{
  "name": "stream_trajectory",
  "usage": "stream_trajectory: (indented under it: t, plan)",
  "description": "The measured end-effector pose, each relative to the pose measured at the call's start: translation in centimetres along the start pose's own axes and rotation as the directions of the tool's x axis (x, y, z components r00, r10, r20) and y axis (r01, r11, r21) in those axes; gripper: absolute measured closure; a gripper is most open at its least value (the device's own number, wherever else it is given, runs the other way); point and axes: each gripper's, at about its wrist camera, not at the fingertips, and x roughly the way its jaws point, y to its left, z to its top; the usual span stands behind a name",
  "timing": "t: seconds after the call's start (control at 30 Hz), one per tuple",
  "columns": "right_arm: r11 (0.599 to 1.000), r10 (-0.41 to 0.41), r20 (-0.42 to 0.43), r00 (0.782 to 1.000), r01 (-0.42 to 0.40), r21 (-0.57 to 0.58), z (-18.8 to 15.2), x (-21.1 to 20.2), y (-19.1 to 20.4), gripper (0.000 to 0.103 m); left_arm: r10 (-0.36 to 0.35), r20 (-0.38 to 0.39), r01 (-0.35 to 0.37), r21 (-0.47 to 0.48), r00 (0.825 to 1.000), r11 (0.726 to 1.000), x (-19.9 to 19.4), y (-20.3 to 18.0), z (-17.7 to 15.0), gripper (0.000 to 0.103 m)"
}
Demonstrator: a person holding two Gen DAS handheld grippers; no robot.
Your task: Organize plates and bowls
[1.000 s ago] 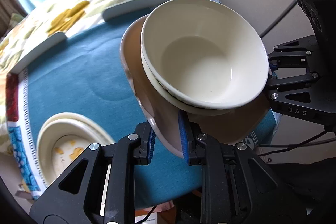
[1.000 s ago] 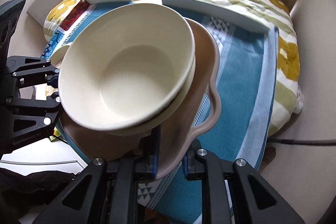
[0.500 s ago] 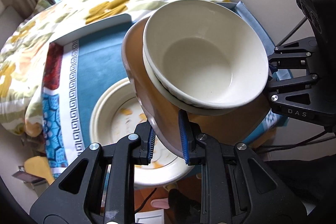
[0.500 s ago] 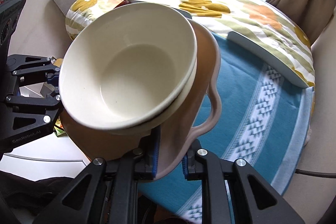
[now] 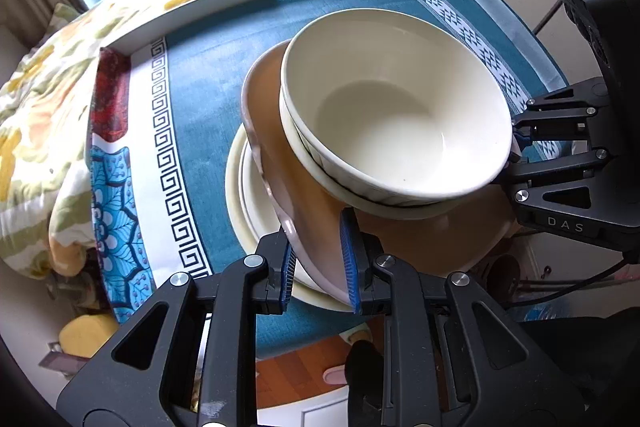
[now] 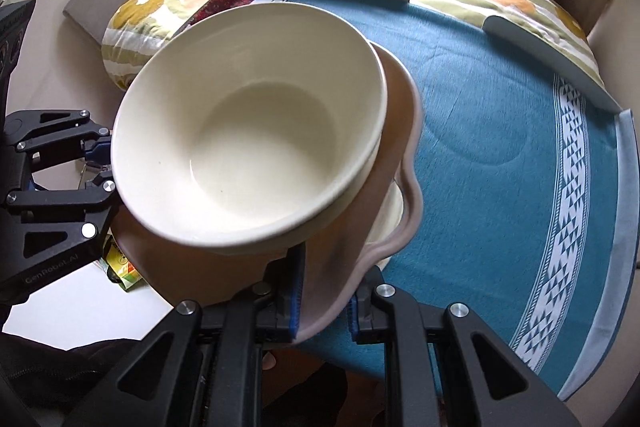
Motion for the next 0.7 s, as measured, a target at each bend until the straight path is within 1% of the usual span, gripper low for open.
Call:
stream_trajectory:
  t: [0.13,0.3,0.57,0.7]
  plan:
    - [1.000,-0.016,0.004,1.000,0.016,0.026,-0.3,0.9,0.4,0.087,-0.017,-0.003,0.017,0.000,1.000,1.000,0.9,0.4,-0.3,0.085]
    - [0.999,-0.045,0.014,0.999,0.044,0.018,-0.2,1.1,0.7,0.087,-0.023,-0.002,0.023,-0.009,1.000,1.000,1.4,0.8,-0.7,0.085]
    - [0.998,-0.049,0.013,0.999,0.049,0.026,-0.1,1.3,0.9,0.087,-0.027,0.004,0.027,-0.032,1.000,0.999,1.2,1.3,-1.0,0.085]
    - [0.998,-0.046,0.005,0.999,0.046,0.038,0.0,1.3,0.8,0.087,-0.024,-0.005,0.024,-0.036,1.000,0.999,1.3,1.3,-0.9,0.085]
